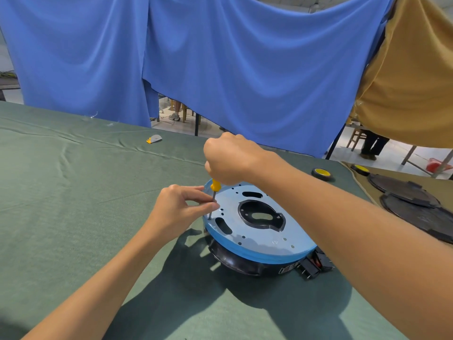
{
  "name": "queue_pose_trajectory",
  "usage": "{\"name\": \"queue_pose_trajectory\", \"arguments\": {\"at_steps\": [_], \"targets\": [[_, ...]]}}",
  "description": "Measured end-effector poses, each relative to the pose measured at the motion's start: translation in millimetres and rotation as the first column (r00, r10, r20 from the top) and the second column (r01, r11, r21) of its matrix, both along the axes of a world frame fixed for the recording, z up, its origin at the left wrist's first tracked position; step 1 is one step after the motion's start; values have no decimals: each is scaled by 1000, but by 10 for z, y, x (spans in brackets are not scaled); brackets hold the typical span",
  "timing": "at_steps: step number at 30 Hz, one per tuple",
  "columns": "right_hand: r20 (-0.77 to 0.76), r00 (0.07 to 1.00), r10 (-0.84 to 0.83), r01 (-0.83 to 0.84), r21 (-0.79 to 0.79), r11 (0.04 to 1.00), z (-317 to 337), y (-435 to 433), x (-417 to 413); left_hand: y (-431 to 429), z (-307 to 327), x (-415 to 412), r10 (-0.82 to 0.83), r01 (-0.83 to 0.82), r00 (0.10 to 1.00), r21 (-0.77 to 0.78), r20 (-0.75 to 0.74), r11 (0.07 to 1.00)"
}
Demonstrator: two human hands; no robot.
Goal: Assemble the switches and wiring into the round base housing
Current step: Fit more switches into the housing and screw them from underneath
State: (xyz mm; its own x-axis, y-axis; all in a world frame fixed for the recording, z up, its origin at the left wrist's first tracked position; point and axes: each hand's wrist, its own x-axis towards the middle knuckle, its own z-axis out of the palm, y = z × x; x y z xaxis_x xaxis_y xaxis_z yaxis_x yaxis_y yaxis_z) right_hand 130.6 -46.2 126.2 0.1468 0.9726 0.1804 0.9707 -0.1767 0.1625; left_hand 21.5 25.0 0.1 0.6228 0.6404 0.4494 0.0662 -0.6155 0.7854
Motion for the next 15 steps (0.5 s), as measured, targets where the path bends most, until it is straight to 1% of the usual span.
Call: {"name": "queue_pose_trajectory", "arguments": {"at_steps": [3,5,7,9,11,13,15], "targets": [[-4,1000,3,-3,-62,998,47,24,-30,-10,15,42,60,-58,998,99,-26,993],[2,1000,29,-29,-143,989,121,19,-63,-1,25,50,73,-69,996,95,-41,993],[41,997,71,-62,-186,981,180,4,-95,18,31,54,64,-60,996,71,-55,996],[56,994,95,-84,-175,981,197,-5,-104,30,39,61,69,-62,993,79,-92,995],[38,994,99,-92,-147,985,174,-3,-96,34,58,75,70,-57,989,103,-131,993],[16,996,85,-83,-111,990,135,18,-101,40,74,66,43,-22,984,123,-172,992],[28,998,61,-58,-93,994,108,49,-108,37,83,52,34,5,972,165,-232,986]]}}
